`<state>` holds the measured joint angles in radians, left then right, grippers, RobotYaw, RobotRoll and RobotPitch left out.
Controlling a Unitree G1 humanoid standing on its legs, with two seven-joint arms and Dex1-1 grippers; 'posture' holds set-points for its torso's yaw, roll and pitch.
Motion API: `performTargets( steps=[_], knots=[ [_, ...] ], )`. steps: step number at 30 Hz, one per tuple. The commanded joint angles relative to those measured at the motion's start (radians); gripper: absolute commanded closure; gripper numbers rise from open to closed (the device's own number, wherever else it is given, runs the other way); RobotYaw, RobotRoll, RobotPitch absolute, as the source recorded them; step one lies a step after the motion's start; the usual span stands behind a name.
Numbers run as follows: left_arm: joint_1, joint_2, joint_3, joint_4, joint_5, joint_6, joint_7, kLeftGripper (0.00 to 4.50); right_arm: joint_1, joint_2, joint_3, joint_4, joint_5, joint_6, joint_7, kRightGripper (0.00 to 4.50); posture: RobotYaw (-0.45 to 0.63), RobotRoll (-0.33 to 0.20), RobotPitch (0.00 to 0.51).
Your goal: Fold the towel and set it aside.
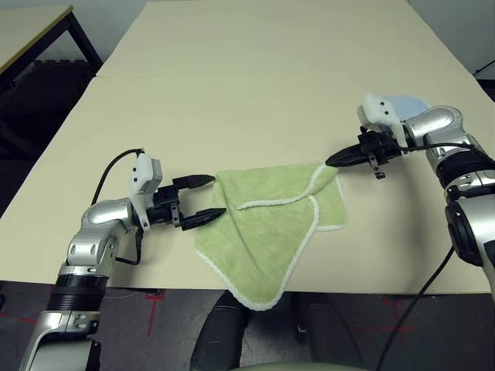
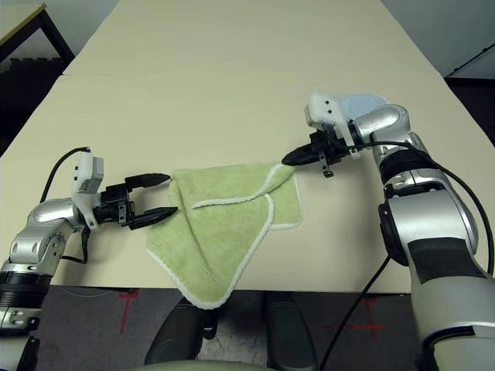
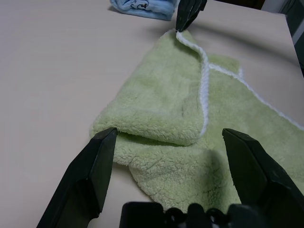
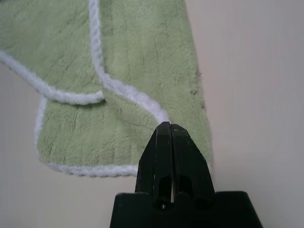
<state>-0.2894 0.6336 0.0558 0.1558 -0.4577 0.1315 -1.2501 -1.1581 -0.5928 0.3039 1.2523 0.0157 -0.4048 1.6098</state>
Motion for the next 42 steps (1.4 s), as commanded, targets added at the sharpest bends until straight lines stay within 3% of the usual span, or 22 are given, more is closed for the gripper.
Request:
performTargets(
  steps=[1, 5, 8, 18, 19, 21, 23, 33, 38, 42],
  knots=[
    [0.007, 0.008, -0.014, 0.003, 0.016, 0.0, -0.012, 0.0, 0.001, -0.017, 0.041, -0.008, 0.016, -0.032, 0.005, 4.46, 0.08, 0.0, 0.148],
    [0.007, 0.009, -0.013, 0.003, 0.018, 0.0, -0.012, 0.0, -0.011, -0.016, 0.071, -0.002, 0.016, -0.049, 0.005, 4.46, 0.08, 0.0, 0.149],
    [0.009, 0.01, -0.011, 0.003, 0.02, -0.001, -0.012, 0.0, -0.019, -0.014, 0.092, 0.005, 0.001, -0.056, 0.005, 3.76, 0.08, 0.0, 0.149],
    [0.012, 0.007, -0.011, 0.002, 0.023, -0.002, -0.009, 0.0, -0.034, -0.012, 0.131, 0.014, 0.0, -0.069, 0.005, 0.17, 0.08, 0.0, 0.15],
    [0.012, 0.006, -0.011, 0.002, 0.024, -0.002, -0.008, 0.0, -0.035, -0.012, 0.134, 0.014, 0.0, -0.071, 0.005, 0.03, 0.08, 0.0, 0.15],
    [0.011, 0.005, -0.012, 0.004, 0.025, -0.004, -0.008, 0.0, -0.037, -0.01, 0.137, 0.012, 0.004, -0.081, 0.005, 0.11, 0.08, 0.0, 0.15],
    [0.01, 0.004, -0.013, 0.006, 0.025, -0.005, -0.008, 0.0, -0.037, -0.006, 0.129, 0.007, 0.02, -0.088, 0.005, 0.55, 0.08, 0.0, 0.148],
    [-0.006, -0.007, -0.022, 0.029, 0.033, -0.016, -0.01, 0.0, -0.039, -0.022, 0.161, -0.014, 0.071, -0.089, 0.005, 4.35, 0.07, 0.0, 0.145],
    [-0.008, -0.008, -0.027, 0.036, 0.032, -0.014, -0.011, 0.0, -0.04, -0.028, 0.173, -0.018, 0.086, -0.093, 0.005, 4.43, 0.06, 0.0, 0.136],
    [0.004, 0.0, -0.028, 0.037, 0.033, -0.007, -0.01, 0.0, -0.051, -0.006, 0.081, -0.009, 0.141, -0.048, 0.005, 4.43, 0.06, 0.0, 0.129]
  ],
)
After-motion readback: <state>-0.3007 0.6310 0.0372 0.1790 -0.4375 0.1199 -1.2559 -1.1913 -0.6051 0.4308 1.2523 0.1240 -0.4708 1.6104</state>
